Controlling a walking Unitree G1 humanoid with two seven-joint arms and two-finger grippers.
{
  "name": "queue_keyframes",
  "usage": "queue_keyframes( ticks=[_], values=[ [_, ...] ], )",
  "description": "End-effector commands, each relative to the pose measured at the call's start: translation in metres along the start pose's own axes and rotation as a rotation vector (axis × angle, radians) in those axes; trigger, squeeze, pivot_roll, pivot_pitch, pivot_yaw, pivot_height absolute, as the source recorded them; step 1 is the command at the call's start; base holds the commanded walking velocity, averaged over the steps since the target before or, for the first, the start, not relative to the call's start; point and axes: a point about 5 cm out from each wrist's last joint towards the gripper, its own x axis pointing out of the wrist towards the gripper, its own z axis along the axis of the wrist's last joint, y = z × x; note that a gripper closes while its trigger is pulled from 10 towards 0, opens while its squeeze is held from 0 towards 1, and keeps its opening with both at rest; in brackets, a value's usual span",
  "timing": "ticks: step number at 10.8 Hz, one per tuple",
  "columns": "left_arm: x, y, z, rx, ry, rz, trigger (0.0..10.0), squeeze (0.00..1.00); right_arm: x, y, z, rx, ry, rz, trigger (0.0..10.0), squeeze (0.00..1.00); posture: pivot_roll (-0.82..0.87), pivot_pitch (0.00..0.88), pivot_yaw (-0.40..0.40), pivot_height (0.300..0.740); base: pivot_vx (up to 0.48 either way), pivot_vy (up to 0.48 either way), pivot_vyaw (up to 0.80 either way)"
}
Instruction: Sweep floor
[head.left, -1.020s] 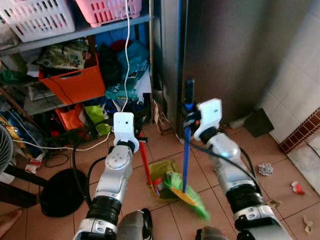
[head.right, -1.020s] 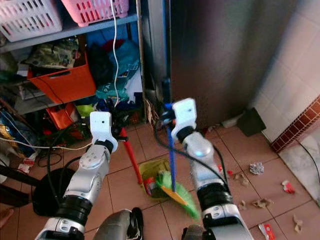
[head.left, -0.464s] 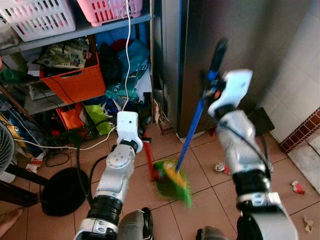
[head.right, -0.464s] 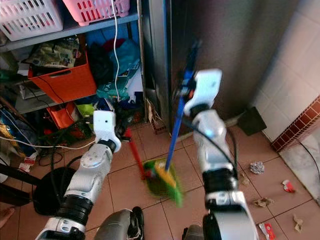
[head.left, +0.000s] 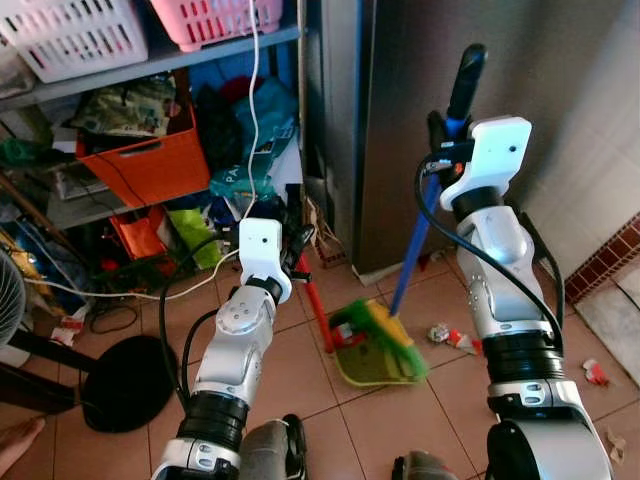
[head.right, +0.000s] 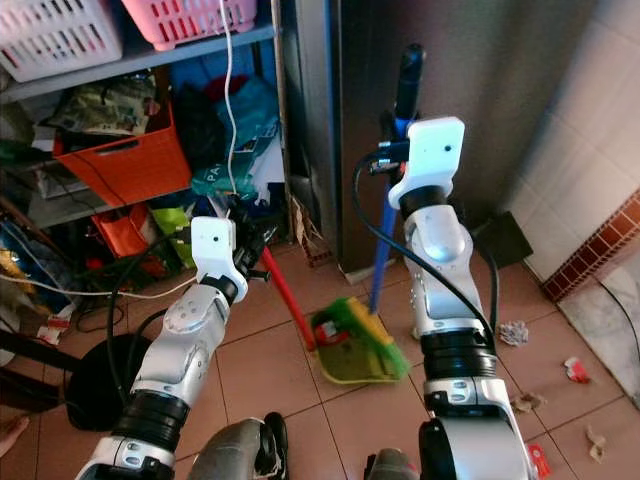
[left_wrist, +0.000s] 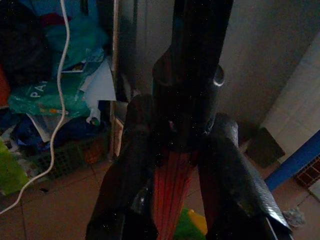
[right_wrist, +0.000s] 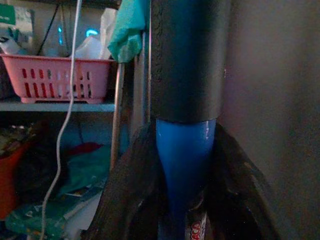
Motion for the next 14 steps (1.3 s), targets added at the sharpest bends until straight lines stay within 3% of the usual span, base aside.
queue_keyframes(
  ticks=[1, 3, 5, 6, 7, 8, 10, 11, 12, 13, 14],
  values=[
    [-0.001, 0.0, 0.013, 0.018, -0.046, -0.025, 10.0, 0.0, 0.009, -0.001, 0.022, -0.018, -0.077, -0.01, 10.0, 0.0, -0.07, 0.093, 0.085, 0.74, 0.0, 0.0, 0.0],
    [-0.003, 0.005, 0.017, 0.034, -0.044, -0.024, 10.0, 0.0, 0.012, -0.004, 0.029, -0.062, -0.077, 0.002, 10.0, 0.0, -0.07, 0.089, 0.108, 0.74, 0.0, 0.0, 0.0],
    [-0.003, 0.009, 0.019, 0.021, -0.041, -0.015, 10.0, 0.0, 0.008, 0.0, 0.016, 0.019, 0.007, 0.056, 10.0, 0.0, -0.07, 0.076, 0.129, 0.74, 0.0, 0.0, 0.0],
    [-0.004, 0.011, 0.018, 0.027, -0.032, -0.015, 10.0, 0.0, 0.011, 0.003, 0.012, 0.079, 0.068, 0.121, 10.0, 0.0, -0.07, 0.066, 0.143, 0.74, 0.0, 0.0, 0.0],
    [-0.005, 0.012, 0.015, 0.034, -0.017, -0.019, 10.0, 0.0, 0.016, 0.01, 0.013, 0.15, 0.119, 0.286, 10.0, 0.0, -0.07, 0.066, 0.144, 0.74, 0.0, 0.0, 0.0],
    [-0.005, 0.012, 0.014, 0.04, -0.009, -0.021, 10.0, 0.0, 0.018, 0.012, 0.021, 0.129, 0.094, 0.42, 10.0, 0.0, -0.07, 0.065, 0.146, 0.74, 0.0, 0.0, 0.0],
    [-0.008, 0.012, 0.012, 0.044, -0.001, -0.028, 10.0, 0.0, 0.018, 0.009, 0.027, 0.129, 0.056, 0.421, 10.0, 0.0, -0.07, 0.067, 0.146, 0.74, 0.0, 0.0, 0.0],
    [-0.009, 0.011, 0.01, 0.053, 0.004, -0.036, 10.0, 0.0, 0.009, 0.023, 0.026, 0.18, 0.064, 0.496, 10.0, 0.0, -0.06, 0.072, 0.141, 0.74, 0.0, 0.0, 0.0],
    [-0.01, 0.01, 0.01, 0.057, 0.005, -0.039, 10.0, 0.0, -0.001, 0.037, 0.03, 0.29, 0.087, 0.638, 10.0, 0.0, -0.06, 0.076, 0.14, 0.74, 0.0, 0.0, 0.0],
    [-0.011, 0.012, 0.009, 0.058, 0.016, -0.038, 10.0, 0.0, -0.013, 0.045, 0.048, 0.449, 0.082, 0.851, 10.0, 0.0, -0.06, 0.082, 0.143, 0.74, 0.0, 0.0, 0.0],
    [-0.011, 0.011, 0.007, 0.058, 0.021, -0.042, 10.0, 0.0, -0.013, 0.039, 0.065, 0.501, 0.039, 0.913, 10.0, 0.0, -0.06, 0.082, 0.143, 0.74, 0.0, 0.0, 0.0]
  ],
)
